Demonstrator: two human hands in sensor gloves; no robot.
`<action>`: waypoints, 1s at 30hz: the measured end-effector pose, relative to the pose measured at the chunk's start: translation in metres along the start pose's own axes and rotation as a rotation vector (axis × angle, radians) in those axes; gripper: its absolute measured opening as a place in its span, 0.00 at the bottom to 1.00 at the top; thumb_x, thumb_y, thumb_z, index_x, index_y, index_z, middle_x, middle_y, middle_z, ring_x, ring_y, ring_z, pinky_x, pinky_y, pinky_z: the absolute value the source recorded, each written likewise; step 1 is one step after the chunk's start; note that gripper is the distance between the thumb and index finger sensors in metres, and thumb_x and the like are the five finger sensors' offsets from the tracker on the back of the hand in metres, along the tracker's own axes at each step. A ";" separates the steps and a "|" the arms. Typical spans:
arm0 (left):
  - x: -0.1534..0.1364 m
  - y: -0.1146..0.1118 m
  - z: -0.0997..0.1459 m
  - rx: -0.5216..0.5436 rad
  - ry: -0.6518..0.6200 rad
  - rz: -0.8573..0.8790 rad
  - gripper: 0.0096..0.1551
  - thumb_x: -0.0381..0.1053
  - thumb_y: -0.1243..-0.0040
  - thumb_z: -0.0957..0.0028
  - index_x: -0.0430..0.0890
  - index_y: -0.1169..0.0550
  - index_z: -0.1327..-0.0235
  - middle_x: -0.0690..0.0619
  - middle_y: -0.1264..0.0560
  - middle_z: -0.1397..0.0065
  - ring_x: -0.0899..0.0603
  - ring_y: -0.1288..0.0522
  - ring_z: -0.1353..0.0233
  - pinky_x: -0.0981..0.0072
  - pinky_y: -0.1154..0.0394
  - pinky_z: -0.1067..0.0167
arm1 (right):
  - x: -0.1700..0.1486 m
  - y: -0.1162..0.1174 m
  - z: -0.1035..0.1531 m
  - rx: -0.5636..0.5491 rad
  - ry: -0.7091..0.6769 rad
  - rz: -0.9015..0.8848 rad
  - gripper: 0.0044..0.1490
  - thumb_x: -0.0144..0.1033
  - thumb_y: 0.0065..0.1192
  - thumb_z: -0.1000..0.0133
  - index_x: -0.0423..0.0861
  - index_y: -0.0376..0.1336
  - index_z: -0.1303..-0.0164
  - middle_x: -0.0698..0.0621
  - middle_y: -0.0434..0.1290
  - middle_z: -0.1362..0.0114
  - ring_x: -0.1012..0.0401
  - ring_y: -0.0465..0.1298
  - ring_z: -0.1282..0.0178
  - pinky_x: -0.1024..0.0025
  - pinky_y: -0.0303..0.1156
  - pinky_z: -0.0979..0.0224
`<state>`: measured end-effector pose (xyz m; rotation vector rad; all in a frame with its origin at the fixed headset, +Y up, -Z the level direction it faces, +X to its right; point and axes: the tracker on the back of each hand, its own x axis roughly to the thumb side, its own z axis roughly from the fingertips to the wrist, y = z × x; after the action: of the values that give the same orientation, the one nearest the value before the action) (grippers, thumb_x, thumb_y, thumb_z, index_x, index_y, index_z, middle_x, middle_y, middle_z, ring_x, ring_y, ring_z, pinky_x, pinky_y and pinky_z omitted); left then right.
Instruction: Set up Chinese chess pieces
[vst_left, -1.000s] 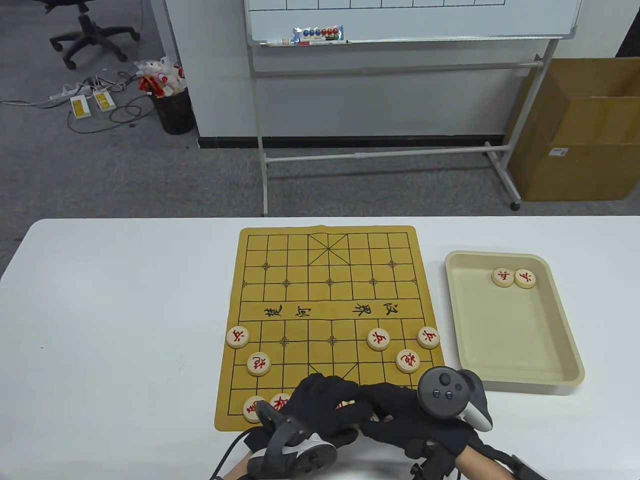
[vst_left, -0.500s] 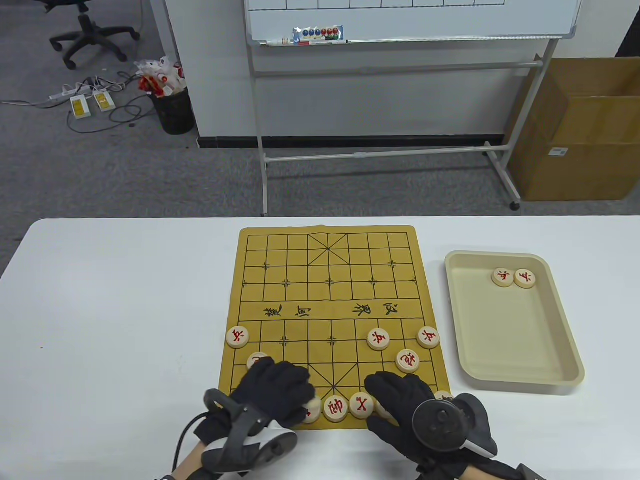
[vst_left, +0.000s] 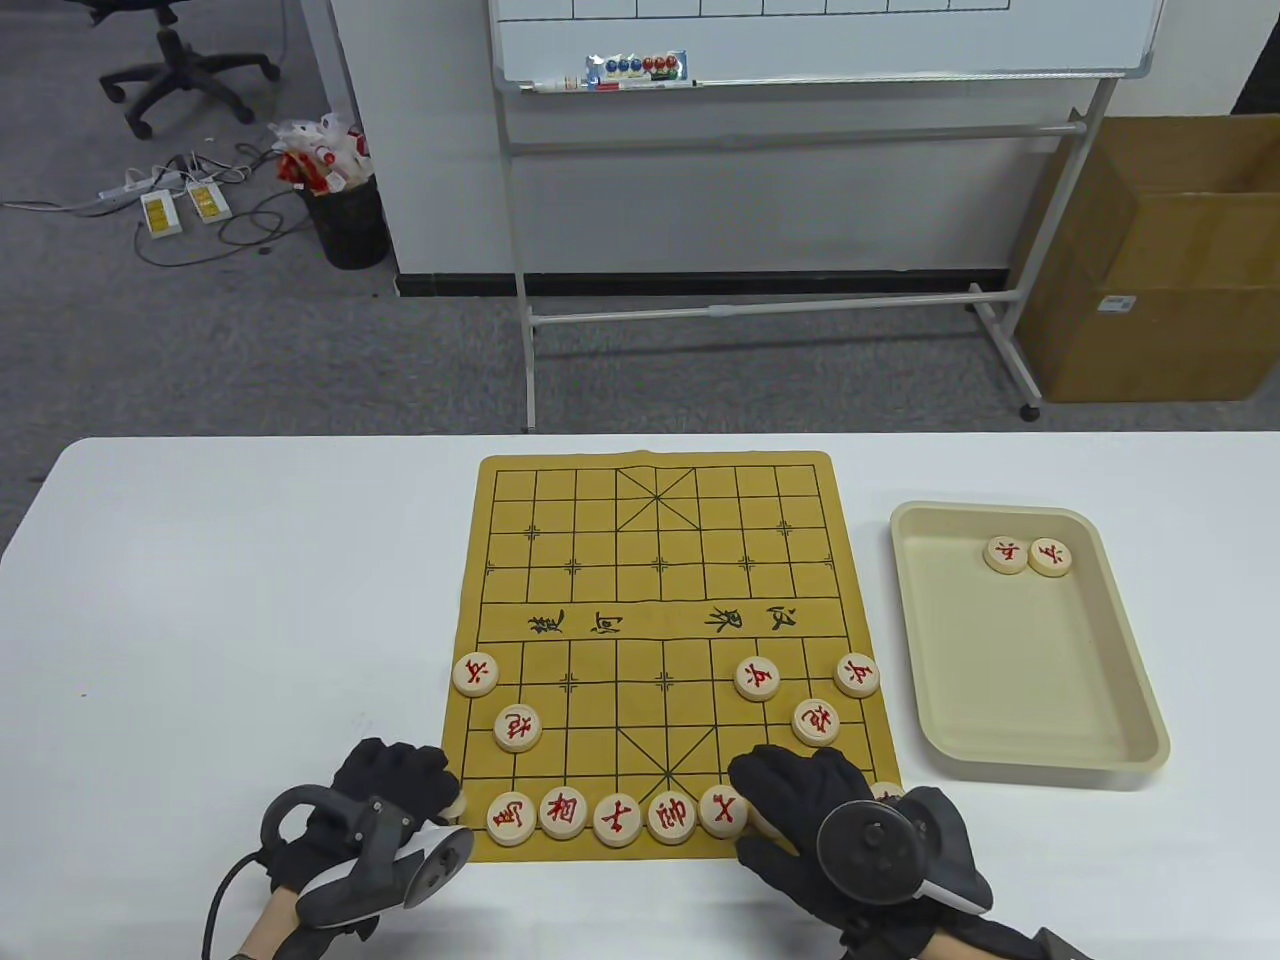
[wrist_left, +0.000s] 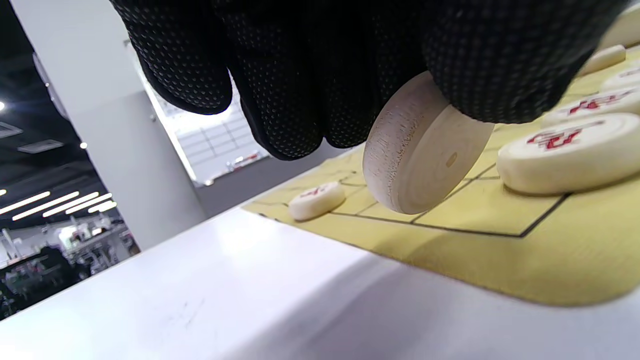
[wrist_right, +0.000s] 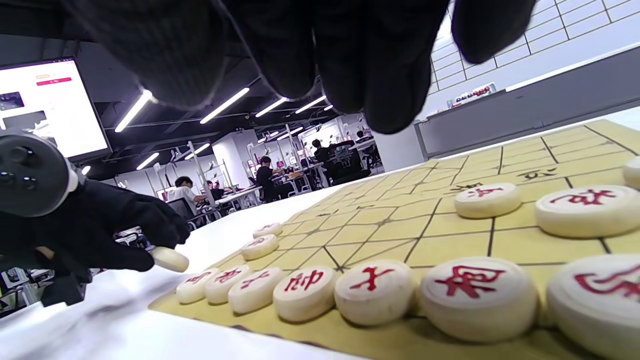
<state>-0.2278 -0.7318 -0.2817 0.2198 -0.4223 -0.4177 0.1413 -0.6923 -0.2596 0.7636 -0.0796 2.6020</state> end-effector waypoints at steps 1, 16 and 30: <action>0.002 -0.003 -0.002 -0.001 -0.004 0.007 0.28 0.62 0.34 0.68 0.58 0.21 0.52 0.59 0.19 0.33 0.50 0.16 0.33 0.49 0.22 0.31 | 0.000 0.000 0.000 0.004 0.003 -0.002 0.47 0.51 0.63 0.47 0.40 0.59 0.20 0.35 0.65 0.19 0.40 0.73 0.25 0.33 0.57 0.21; 0.019 -0.022 -0.008 -0.140 -0.092 0.032 0.32 0.65 0.35 0.69 0.59 0.26 0.50 0.58 0.23 0.31 0.50 0.17 0.33 0.50 0.23 0.30 | -0.001 -0.001 0.000 0.003 0.011 0.004 0.47 0.51 0.63 0.47 0.41 0.59 0.20 0.34 0.65 0.19 0.40 0.73 0.24 0.33 0.56 0.21; 0.059 0.104 -0.053 0.160 -0.002 0.400 0.44 0.67 0.41 0.64 0.57 0.34 0.30 0.56 0.31 0.21 0.45 0.28 0.21 0.41 0.31 0.25 | -0.005 -0.005 0.000 -0.046 0.026 0.005 0.49 0.52 0.63 0.47 0.41 0.55 0.18 0.36 0.61 0.17 0.40 0.69 0.21 0.34 0.56 0.21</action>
<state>-0.1200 -0.6585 -0.2781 0.2826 -0.4894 0.0088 0.1472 -0.6897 -0.2623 0.7143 -0.1336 2.6045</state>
